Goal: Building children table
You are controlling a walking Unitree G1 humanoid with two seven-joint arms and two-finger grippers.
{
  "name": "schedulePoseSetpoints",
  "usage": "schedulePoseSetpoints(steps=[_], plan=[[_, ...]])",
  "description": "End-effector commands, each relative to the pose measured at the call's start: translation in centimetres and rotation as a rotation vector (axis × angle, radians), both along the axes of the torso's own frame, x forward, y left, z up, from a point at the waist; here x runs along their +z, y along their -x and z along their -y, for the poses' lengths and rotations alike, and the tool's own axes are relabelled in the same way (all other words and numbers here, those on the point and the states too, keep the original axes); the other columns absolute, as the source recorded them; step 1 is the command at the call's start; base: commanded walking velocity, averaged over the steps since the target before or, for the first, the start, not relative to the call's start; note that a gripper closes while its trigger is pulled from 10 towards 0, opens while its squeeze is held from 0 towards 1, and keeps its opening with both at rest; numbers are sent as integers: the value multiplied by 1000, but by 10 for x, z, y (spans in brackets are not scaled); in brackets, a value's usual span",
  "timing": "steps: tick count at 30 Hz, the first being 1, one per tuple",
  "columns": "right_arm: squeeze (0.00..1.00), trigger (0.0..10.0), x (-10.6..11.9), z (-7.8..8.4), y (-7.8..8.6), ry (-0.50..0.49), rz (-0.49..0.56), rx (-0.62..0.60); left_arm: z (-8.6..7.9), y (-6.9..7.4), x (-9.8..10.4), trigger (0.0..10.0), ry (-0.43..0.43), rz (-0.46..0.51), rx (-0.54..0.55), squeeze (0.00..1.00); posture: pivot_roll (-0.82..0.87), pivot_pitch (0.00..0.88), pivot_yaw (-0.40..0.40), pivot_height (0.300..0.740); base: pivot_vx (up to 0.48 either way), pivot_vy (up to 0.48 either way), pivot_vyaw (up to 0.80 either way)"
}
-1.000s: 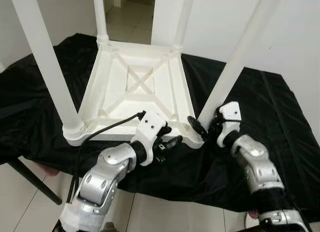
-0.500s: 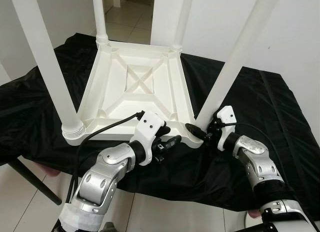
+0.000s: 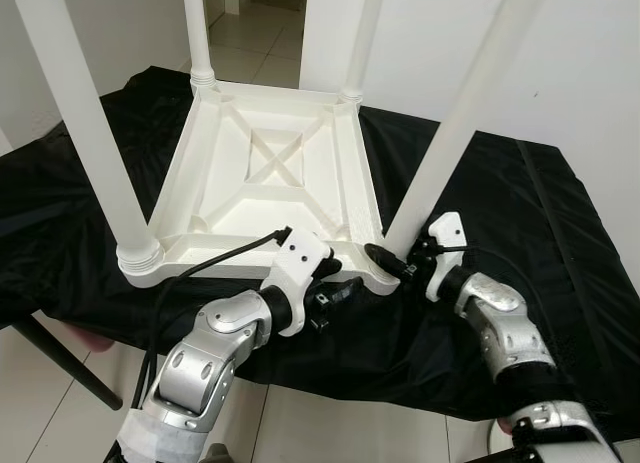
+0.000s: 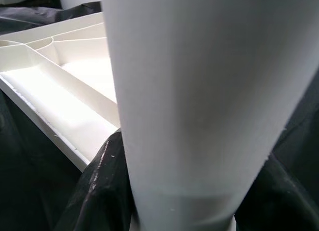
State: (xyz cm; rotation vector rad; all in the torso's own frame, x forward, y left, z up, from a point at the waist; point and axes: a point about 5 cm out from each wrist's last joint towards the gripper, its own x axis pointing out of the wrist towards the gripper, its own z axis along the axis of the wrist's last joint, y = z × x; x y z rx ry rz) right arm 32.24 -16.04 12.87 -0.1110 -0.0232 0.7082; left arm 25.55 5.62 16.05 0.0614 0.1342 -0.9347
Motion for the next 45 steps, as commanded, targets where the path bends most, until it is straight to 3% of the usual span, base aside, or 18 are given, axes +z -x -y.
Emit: schedulePoseSetpoints(steps=[1, 3, 5, 7, 8, 12, 15, 19, 22, 23, 24, 25, 26, 31, 36, 37, 41, 45], plan=[[0, 0, 5, -9, 1, -32, 22, -70, 1, 2, -3, 10000, -5, -17, 9, 0, 134, 29, -86, 740, 0, 0, 0], [0, 0, 7, -12, 3, -62, 23, -88, 2, 2, -2, 10000, -5, -18, 9, 0, 134, 29, -86, 740, 0, 0, 0], [0, 0, 5, -20, 7, -156, -22, -219, 2, 2, -3, 10000, -3, -23, 12, 0, 131, 35, -87, 740, 0, 0, 0], [0, 0, 5, -20, 7, -156, -22, -219, 2, 2, -3, 10000, -3, -23, 12, 0, 131, 35, -87, 740, 0, 0, 0], [0, 0, 0, -23, 12, -146, -41, -365, 3, 3, -3, 10000, 0, -26, 12, 0, 128, 37, -89, 740, 0, 0, 0], [0, 0, -1, -25, 15, -119, -32, -430, 3, 4, -3, 10000, 2, -26, 11, 0, 127, 39, -90, 740, 0, 0, 0], [0, 0, -10, -27, 24, -77, -79, -632, 4, 4, -4, 10000, -1, -27, 11, 0, 128, 39, -98, 740, 0, 0, 0], [0, 0, -10, -32, 29, -67, -74, -656, 4, 3, -4, 10000, 0, -27, 15, 0, 129, 35, -99, 740, 0, 0, 0], [0, 0, -3, -25, 28, -79, -57, -686, 4, 3, -4, 10000, 3, -27, 10, 0, 123, 25, -97, 740, 0, 0, 0], [0, 2275, -1, -22, 27, -85, -47, -695, 5, 3, -4, 10000, 3, -26, 5, 0, 123, 25, -97, 740, 0, 0, 0], [0, 10000, 2, -18, 25, -84, -40, -707, 5, 3, -4, 10000, 0, -25, 3, 0, 122, 20, -95, 740, 0, 0, 0], [0, 10000, 2, -18, 25, -84, -40, -707, 5, 3, -4, 10000, 0, -25, 3, 0, 122, 20, -95, 740, 0, 0, 0], [1000, 10000, 4, -15, 22, -82, -31, -708, 5, 2, -3, 10000, 0, -23, 1, 0, 123, 16, -96, 740, 0, 0, 0], [1000, 10000, 10, -12, 15, -101, -23, -687, 6, 1, -3, 10000, 2, -20, -2, 0, 125, 9, -101, 740, 0, 0, 0], [1000, 10000, 16, -20, 9, -110, -40, -457, 7, 1, -2, 10000, 3, -16, -1, 0, 128, 0, -102, 740, 0, 0, 0], [0, 10000, 15, -19, 7, -83, -39, -370, 7, 1, -2, 10000, 5, -15, -2, 0, 129, 0, -104, 740, 0, 0, 0], [0, 10000, 18, -14, 4, 19, 6, -152, 7, 1, -1, 10000, 7, -13, -5, 0, 127, 0, -102, 740, 0, 0, 0], [0, 10000, 14, -6, 0, 97, -12, -24, 6, 0, -2, 10000, -3, -7, 0, 0, 127, 0, -103, 740, 0, 0, 0]])
